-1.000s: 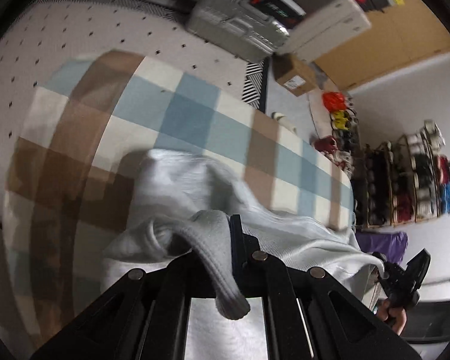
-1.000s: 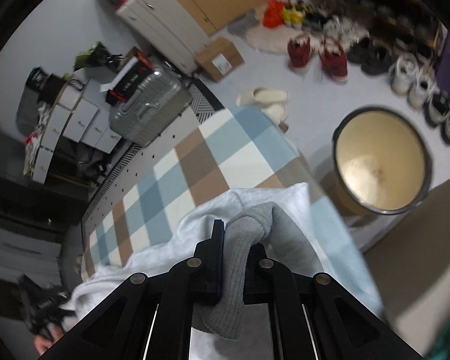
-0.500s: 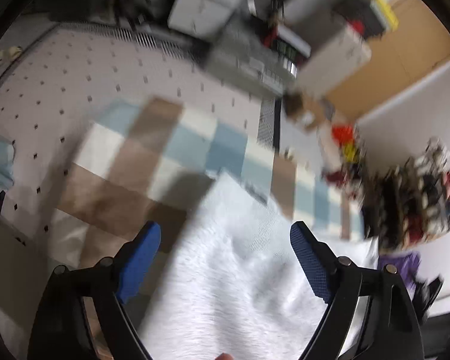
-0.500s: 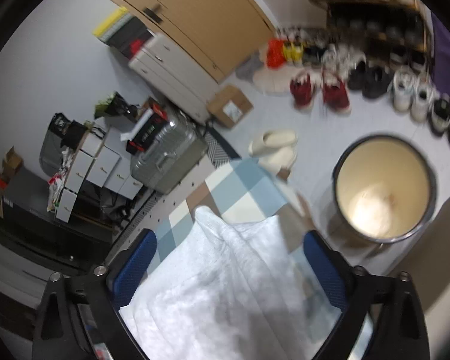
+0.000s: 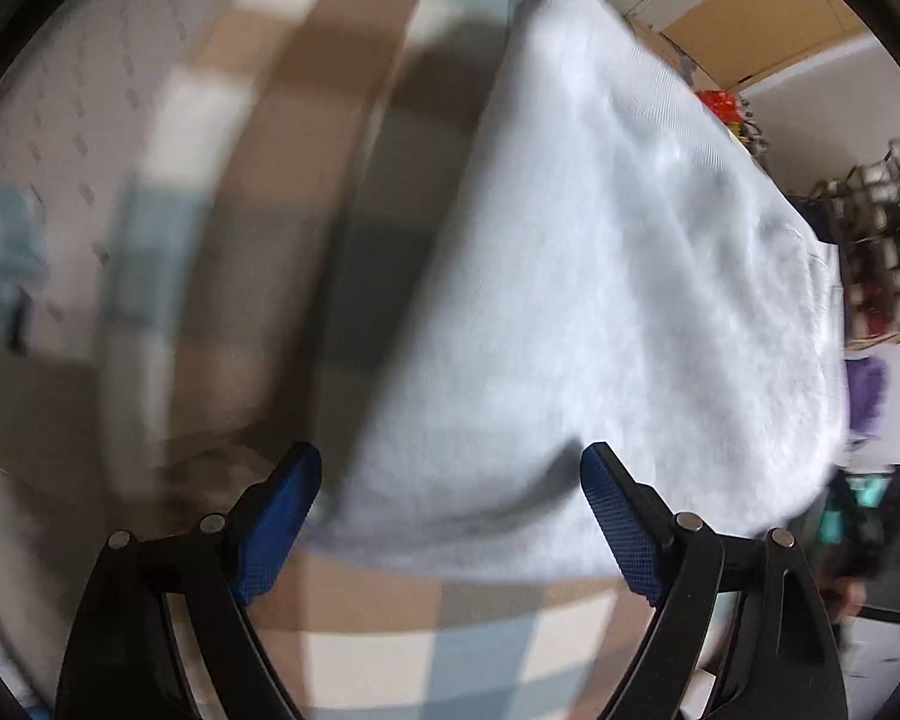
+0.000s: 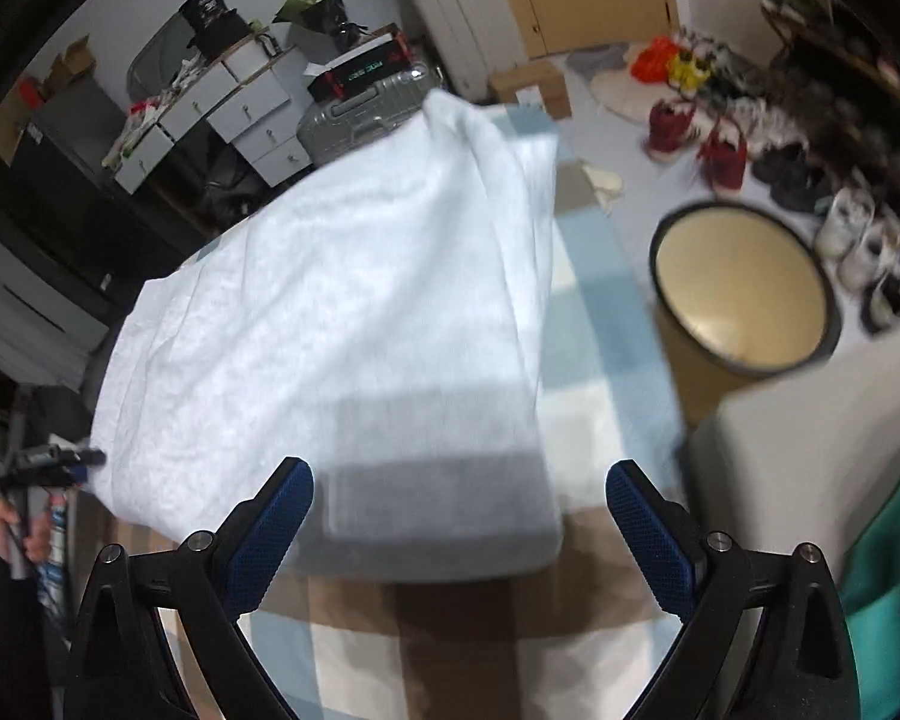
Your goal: Fold large clothes
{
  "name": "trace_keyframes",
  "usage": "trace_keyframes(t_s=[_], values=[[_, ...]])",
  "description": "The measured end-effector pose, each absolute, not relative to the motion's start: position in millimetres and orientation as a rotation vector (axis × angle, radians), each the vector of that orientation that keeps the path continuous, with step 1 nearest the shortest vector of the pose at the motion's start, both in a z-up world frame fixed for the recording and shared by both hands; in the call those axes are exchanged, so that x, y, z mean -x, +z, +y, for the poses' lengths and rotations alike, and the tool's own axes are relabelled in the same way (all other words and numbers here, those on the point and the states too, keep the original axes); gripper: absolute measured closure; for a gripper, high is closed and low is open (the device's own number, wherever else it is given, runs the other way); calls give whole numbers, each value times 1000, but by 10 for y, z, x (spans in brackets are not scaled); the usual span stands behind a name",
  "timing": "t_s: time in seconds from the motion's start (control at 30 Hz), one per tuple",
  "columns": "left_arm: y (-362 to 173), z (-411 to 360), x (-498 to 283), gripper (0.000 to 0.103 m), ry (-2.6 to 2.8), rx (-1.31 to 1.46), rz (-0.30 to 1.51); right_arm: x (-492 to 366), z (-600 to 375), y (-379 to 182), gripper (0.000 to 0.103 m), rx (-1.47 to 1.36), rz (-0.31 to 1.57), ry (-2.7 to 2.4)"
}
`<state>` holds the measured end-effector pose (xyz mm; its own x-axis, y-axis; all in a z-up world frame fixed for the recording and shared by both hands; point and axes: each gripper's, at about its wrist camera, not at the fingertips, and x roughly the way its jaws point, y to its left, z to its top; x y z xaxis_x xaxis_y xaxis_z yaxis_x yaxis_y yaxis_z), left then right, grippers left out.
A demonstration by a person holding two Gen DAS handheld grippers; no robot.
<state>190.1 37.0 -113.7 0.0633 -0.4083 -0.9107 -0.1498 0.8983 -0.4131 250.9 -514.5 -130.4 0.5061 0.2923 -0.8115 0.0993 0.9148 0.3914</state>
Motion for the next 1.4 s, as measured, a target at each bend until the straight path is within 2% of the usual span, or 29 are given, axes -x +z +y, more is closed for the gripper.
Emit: trace_keyframes(t_s=[0.03,0.07,0.1,0.17,0.23,0.27,0.3,0.63,0.87,0.97,1.13,1.3,1.33,1.37,1.4], values=[[-1191,382,-1878,18,-210,488,1516,-2520,-5152,-1338,6,-435,1049,116],[-1218,387,-1852,20,-196,498,1509,-2539,-5156,-1389,15,-466,1058,123],[-1187,378,-1835,25,-185,488,1483,-2557,-5150,-1422,26,-502,1067,140],[-1089,288,-1803,41,-187,406,1431,-2591,-5135,-1454,39,-539,1071,156],[-1054,192,-1773,79,-191,320,1415,-2601,-5086,-1420,53,-521,1048,172],[-1069,157,-1758,82,-193,304,1426,-2588,-5062,-1394,77,-510,1026,192],[-1048,138,-1736,83,-185,294,1410,-2564,-5052,-1385,93,-502,1019,185],[-899,85,-1300,87,-174,297,1438,-2004,-5052,-1361,95,-481,993,185],[-677,182,-549,88,-228,313,1451,-1162,-5036,-1352,95,-460,1003,221],[-597,235,-240,88,-264,352,1452,-901,-5001,-1346,94,-369,1003,202],[-453,318,-28,83,-183,378,1400,-713,-4955,-1245,82,-182,997,47],[120,261,-44,81,-91,233,1209,-551,-4803,-698,77,-96,866,-26],[278,173,-9,79,-79,164,1148,-541,-4709,-566,76,-93,828,0],[464,38,10,74,-85,116,1078,-546,-4575,-459,69,-95,803,48],[520,49,80,56,-115,115,1038,-569,-4454,-393,55,-98,795,95]])
